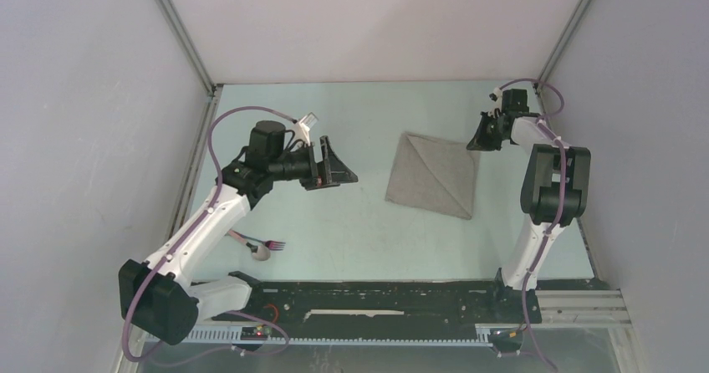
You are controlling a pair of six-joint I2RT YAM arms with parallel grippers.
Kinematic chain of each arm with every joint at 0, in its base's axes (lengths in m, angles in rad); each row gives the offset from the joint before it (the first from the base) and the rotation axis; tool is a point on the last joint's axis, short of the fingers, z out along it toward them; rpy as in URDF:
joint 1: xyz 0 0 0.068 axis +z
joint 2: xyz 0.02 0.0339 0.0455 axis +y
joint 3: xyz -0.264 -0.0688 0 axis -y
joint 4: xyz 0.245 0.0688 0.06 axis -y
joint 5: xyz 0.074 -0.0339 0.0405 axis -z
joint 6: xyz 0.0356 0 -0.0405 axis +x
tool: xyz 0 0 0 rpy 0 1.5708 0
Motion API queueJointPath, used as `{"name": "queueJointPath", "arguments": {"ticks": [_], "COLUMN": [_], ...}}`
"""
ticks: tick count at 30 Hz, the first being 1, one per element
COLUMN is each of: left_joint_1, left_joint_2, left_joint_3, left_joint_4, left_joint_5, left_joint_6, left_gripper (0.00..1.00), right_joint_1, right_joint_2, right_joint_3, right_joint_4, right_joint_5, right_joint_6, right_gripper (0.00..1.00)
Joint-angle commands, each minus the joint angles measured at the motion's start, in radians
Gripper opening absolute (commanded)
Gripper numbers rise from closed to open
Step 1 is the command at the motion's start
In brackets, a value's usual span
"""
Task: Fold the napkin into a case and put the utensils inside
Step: Fold the top corner of the square-folded napkin at the center of the board, then rotate the upper triangle-folded napkin at the center of the board.
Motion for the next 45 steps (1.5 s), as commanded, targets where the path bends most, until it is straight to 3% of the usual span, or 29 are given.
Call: {"name": "queueJointPath", "arguments": {"ticks": [1, 13, 16, 18, 21, 24, 26, 34, 38, 45], "left_joint_1": [0.007, 0.006, 0.007, 0.007, 0.007, -0.003, -0.024, -0.132, -0.171, -0.186], "left_joint_2": [0.005, 0.002, 0.005, 0.01, 0.032, 0.079, 0.122, 0.313, 0.294, 0.182], "left_joint_3": [-0.006, -0.009, -0.014, -0.015, -0.027, -0.037, -0.038, 0.009, -0.002, -0.1], "left_joint_4": [0.035, 0.04, 0.043, 0.046, 0.067, 0.134, 0.207, 0.338, 0.334, 0.299], "left_joint_5": [0.03, 0.032, 0.029, 0.027, 0.013, 0.001, -0.009, -0.118, -0.164, -0.199], "left_joint_6": [-0.015, -0.023, -0.024, -0.024, -0.029, -0.072, -0.114, -0.206, -0.193, -0.186], "left_gripper": [0.93, 0.93, 0.93, 0.93, 0.93, 0.93, 0.93, 0.92, 0.92, 0.92], "right_joint_1": [-0.008, -0.016, -0.015, -0.014, 0.001, 0.029, 0.043, 0.045, 0.221, 0.431], "right_joint_2": [0.008, 0.007, 0.006, -0.001, -0.054, -0.163, -0.243, -0.606, -0.69, -0.533], "right_joint_3": [0.038, 0.03, 0.03, 0.033, 0.042, 0.035, -0.007, -0.53, -0.627, -0.602], "right_joint_4": [0.001, 0.013, 0.016, 0.011, -0.043, -0.115, -0.135, 0.056, 0.093, 0.295], "right_joint_5": [0.022, 0.035, 0.055, 0.069, 0.165, 0.289, 0.245, -0.259, -0.191, -0.063], "right_joint_6": [-0.006, -0.004, -0.004, 0.0, 0.012, 0.052, 0.079, 0.347, 0.398, 0.592], "right_gripper": [0.0, 0.0, 0.05, 0.11, 0.33, 0.63, 0.71, 0.74, 0.76, 0.69]}}
